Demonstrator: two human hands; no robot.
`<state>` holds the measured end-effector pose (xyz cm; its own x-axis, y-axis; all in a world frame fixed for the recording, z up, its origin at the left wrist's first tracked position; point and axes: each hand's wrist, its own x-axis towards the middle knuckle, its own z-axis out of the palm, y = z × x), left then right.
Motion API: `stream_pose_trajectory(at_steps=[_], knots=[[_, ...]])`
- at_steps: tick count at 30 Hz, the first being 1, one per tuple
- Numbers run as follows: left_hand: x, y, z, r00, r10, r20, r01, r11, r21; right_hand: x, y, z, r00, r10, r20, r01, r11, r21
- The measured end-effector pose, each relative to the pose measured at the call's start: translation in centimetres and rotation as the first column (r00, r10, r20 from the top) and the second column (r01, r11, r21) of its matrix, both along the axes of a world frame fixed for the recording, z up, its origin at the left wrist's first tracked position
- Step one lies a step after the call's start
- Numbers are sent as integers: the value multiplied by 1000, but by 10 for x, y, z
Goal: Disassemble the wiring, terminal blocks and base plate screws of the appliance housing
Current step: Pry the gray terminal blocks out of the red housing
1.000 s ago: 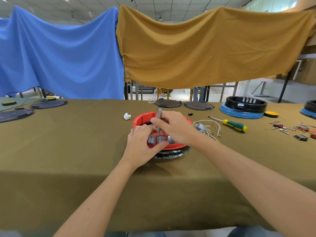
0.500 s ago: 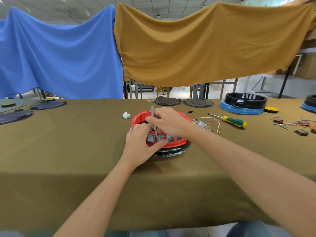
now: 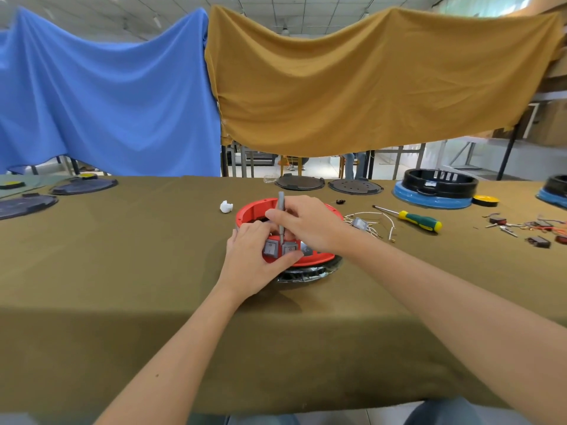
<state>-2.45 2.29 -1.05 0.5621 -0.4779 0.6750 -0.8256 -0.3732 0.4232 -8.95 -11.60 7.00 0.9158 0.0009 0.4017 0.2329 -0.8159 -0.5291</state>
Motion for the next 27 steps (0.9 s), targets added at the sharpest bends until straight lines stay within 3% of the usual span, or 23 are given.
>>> stream_pose_trajectory(at_steps=[4,8,19,24,27], knots=[[2,-1,-1,1000,14,-3,-14,1000,20,1,0,0,1000,3,17,-2,999,-42],[3,0,-1,999,24,-38,-24,1000,-6,8,1,1,996,-6,-84,-5,991,-136],[1,0,-1,1000,13,-17,-13,1000,1,16,12,7,983,-36,-178,11,990,-138],[3,0,-3,998,55,2,-55,998,18,1,-3,6,999,-1,-39,6,989,145],[4,0,-4,998,59,17,-60,998,35,-8,-16,6,1000,21,-7,-19,976,217]])
